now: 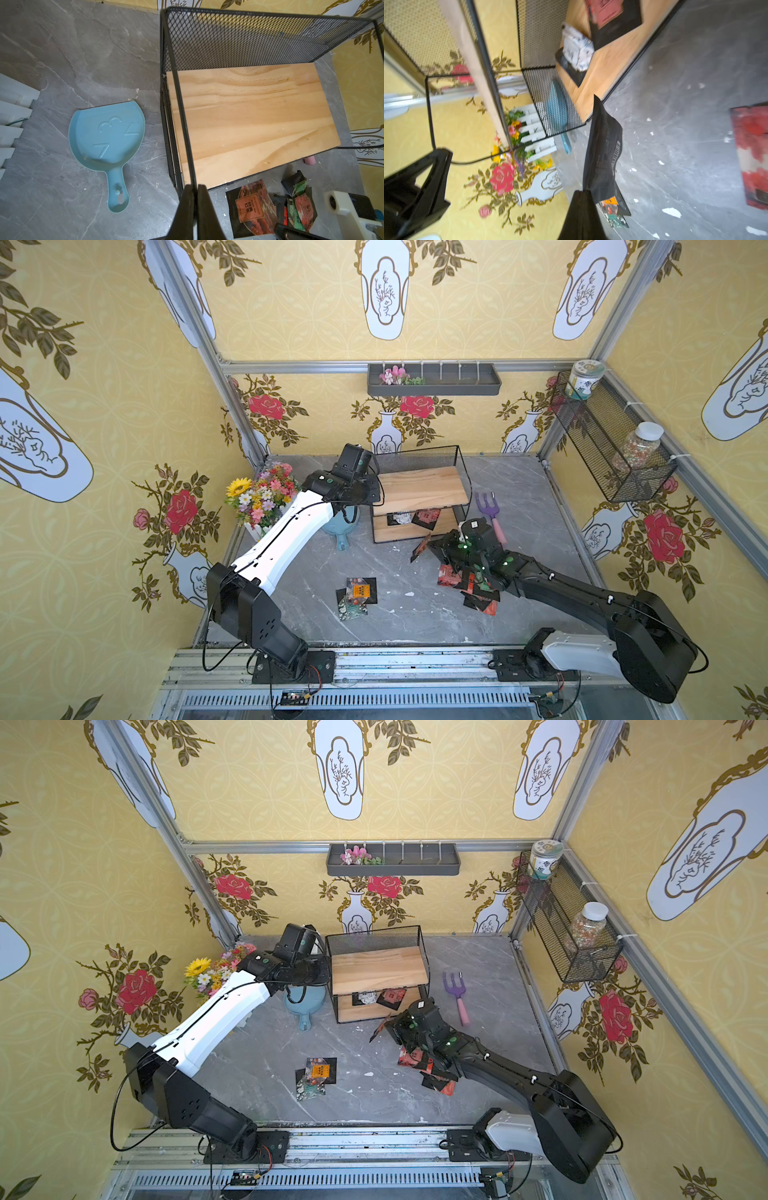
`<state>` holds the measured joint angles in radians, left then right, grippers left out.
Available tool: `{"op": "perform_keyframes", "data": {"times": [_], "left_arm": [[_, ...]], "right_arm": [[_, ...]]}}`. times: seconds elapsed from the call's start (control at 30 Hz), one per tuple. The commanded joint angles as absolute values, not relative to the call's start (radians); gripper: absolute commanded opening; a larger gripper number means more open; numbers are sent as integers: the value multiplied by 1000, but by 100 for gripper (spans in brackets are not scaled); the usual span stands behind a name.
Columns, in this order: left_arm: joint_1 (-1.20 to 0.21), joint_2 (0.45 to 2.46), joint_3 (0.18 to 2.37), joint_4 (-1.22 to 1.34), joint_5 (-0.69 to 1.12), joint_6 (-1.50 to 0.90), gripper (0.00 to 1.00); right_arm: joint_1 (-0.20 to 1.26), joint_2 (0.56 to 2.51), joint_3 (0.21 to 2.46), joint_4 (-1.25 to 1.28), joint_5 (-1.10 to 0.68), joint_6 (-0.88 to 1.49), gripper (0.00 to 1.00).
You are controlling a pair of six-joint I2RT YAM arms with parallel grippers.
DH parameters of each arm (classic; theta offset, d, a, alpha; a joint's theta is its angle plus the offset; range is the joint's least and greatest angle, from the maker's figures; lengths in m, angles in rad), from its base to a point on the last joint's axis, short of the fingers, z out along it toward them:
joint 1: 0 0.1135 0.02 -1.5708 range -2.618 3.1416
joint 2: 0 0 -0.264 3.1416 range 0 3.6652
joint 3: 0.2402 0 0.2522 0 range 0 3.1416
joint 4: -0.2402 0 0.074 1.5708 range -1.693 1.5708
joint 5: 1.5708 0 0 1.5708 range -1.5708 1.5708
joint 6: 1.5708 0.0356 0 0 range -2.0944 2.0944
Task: Remove the tea bags from the shelf
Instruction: Place the tea bag at the center of the board.
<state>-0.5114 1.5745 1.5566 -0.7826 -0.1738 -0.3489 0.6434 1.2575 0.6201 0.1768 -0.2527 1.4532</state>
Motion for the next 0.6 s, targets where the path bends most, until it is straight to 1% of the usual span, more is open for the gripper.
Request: {"op": "perform_keyframes", "data": {"times": [0.0, 0.1, 0.23, 0.27, 0.33, 0.4, 0.57], "left_arm": [[-513, 1588, 1554, -804, -150, -324, 0], [-512, 1586, 1553, -804, -153, -325, 0], [-513, 1585, 1554, -805, -153, -325, 0], [-513, 1583, 1554, -805, -154, -325, 0], [-512, 1584, 1550, -805, -154, -325, 0], [-512, 1581, 1546, -805, -154, -327, 0], [-513, 1577, 1537, -804, -157, -328, 0]], "right_arm": [[661, 1306, 595, 411, -488, 1362, 0], [714, 1406, 579, 599, -575, 1398, 0], [787, 1631, 595, 1021, -626, 1530, 0], [805, 1691, 621, 1084, -634, 1555, 0], [839, 1777, 677, 1117, -634, 1565, 0], [867, 1838, 733, 1094, -630, 1554, 0], [890, 1891, 777, 958, -584, 1507, 0]]}}
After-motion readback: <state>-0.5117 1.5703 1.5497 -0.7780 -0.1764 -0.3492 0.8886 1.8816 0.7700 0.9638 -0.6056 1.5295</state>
